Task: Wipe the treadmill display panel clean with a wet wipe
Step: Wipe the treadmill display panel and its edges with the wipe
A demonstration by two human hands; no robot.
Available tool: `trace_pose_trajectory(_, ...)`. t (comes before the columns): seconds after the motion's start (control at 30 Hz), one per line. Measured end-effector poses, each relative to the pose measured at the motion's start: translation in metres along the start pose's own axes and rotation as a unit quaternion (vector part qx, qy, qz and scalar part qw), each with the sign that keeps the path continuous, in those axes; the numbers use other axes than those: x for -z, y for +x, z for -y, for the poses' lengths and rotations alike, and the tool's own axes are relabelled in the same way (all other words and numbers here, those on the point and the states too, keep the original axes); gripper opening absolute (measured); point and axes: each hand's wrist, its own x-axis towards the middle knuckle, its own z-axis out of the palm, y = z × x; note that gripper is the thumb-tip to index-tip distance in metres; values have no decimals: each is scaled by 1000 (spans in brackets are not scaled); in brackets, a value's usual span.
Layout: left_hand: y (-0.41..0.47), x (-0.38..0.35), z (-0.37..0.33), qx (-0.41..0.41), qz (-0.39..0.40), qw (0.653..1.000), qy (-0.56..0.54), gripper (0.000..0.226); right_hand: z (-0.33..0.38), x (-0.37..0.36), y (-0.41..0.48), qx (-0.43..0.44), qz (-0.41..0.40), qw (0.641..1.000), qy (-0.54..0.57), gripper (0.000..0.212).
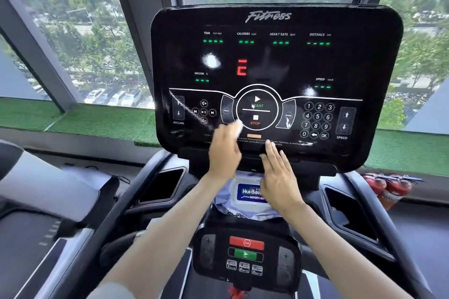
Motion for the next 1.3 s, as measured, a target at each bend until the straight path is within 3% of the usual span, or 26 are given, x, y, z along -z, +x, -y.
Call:
trace_pose_trajectory(0.07,-2,3,8,-76,55,996,0,41,-1,0,0,3,3,1000,-2,61)
trace_pose_trajectory(0.1,4,9,16,-49,32,998,-6,42,-1,0,0,2,3,1000,-3,61)
trace_pose_trajectory(0.2,22,31,40,189,-114,975,-33,43,0,0,-1,-2,-3,1000,3,59)
trace_pose_trajectory(0.27,24,31,46,290,-149,944,-41,40,1,-1,-1,-1,-4,1000,6,59)
trace_pose_trajectory(0.33,16,18,29,247,-134,959,-33,38,1,-2,0,-1,-1,1000,3,60)
trace_pose_trajectory(0.4,0,-1,0,119,-70,990,-38,38,1,-3,1,-2,3,1000,0,60)
trace_pose_trajectory(0.47,-11,-14,-23,-10,28,998,-51,32,0,-4,1,-2,6,1000,-7,61)
trace_pose_trajectory(0.5,-11,-15,-25,-41,68,995,-55,30,-1,-4,1,-1,4,1000,-10,61)
trace_pose_trajectory(0.57,-5,-8,-12,-39,63,996,-48,32,-2,-3,1,1,4,1000,-15,61)
trace_pose_trajectory(0.63,5,4,11,34,-17,999,-31,35,-2,-2,0,0,5,1000,-19,63)
trace_pose_trajectory(0.7,17,17,26,170,-116,978,-46,32,-1,-2,-1,3,7,1000,-21,65)
trace_pose_trajectory(0.77,22,14,24,244,-158,955,-52,31,-2,0,-1,11,8,1000,-25,65)
trace_pose_trajectory(0.83,15,0,3,170,-111,978,-44,34,-5,2,-1,24,8,999,-29,65)
trace_pose_trajectory(0.9,-1,-16,-21,-2,11,999,-36,35,-10,1,-3,39,2,999,-24,66)
trace_pose_trajectory(0.97,-6,-22,-28,-138,125,982,-32,39,-17,1,-7,41,-3,999,-7,66)
trace_pose_trajectory(1.0,-1,-20,-23,-171,134,976,-24,40,-20,1,-10,36,-5,999,-9,64)
trace_pose_trajectory(1.07,13,-12,-14,-159,65,985,-14,41,-29,3,-14,18,-11,1000,-16,62)
trace_pose_trajectory(1.17,31,-4,-6,-10,-83,995,-49,41,-36,4,-13,21,-13,999,-37,63)
trace_pose_trajectory(1.2,33,-5,-9,-28,-75,996,-38,43,-36,4,-13,28,-7,998,-51,64)
trace_pose_trajectory(1.23,30,-8,-12,-108,-24,994,-6,46,-35,3,-12,32,0,998,-60,65)
trace_pose_trajectory(1.3,19,-12,-14,-304,146,940,50,54,-34,3,-11,30,3,997,-71,64)
